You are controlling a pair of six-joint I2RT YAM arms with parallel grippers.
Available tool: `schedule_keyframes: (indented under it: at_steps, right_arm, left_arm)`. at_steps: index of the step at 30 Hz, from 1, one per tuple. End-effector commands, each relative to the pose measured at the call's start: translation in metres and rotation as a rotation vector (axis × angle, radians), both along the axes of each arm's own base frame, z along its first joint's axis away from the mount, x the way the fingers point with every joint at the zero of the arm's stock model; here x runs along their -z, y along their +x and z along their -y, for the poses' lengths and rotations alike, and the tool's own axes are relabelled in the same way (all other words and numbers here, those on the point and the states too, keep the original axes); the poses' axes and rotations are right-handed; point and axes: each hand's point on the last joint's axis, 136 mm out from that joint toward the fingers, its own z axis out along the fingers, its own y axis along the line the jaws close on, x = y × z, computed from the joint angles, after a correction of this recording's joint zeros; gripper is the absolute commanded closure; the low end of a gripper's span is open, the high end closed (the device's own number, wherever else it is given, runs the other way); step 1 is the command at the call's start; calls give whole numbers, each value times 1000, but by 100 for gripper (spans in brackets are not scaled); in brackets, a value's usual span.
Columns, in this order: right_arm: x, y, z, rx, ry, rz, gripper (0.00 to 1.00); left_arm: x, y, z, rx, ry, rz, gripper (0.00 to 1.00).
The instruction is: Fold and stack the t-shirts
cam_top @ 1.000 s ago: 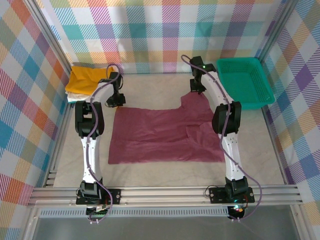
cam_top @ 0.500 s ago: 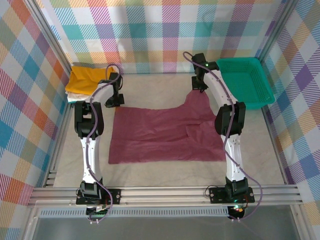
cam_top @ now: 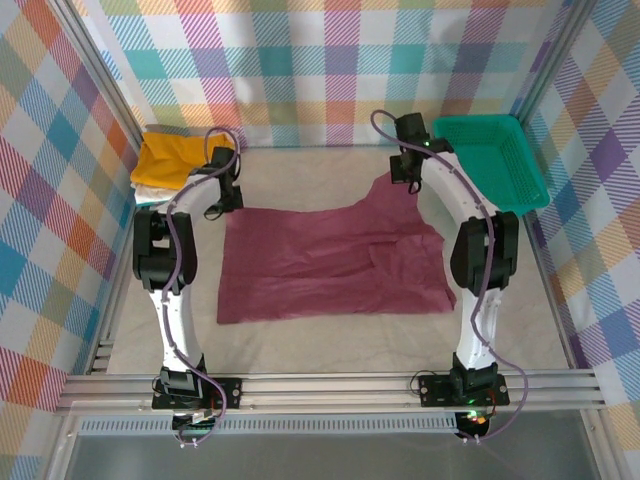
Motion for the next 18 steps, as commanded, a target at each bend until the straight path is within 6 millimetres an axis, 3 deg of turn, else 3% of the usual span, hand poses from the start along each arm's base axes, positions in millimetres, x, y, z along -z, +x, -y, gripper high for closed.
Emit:
schedule_keyframes:
  at_steps: [1,4,12,18]
  right_arm:
    - [-36,2,1,-13,44,154,100]
    - [-37,-11,4,-17,57,183,100]
    - [-54,-22,2,-48,83,249,100]
    - [-46,-52,11,-3,115,245,100]
  left_arm:
    - [-23,-3,2,4,32,98,100]
    - [-28,-11,-1,1,36,134,100]
    - [-60,-12,3,-1,23,212,100]
    - [-51,-44,4,-34,38,199,100]
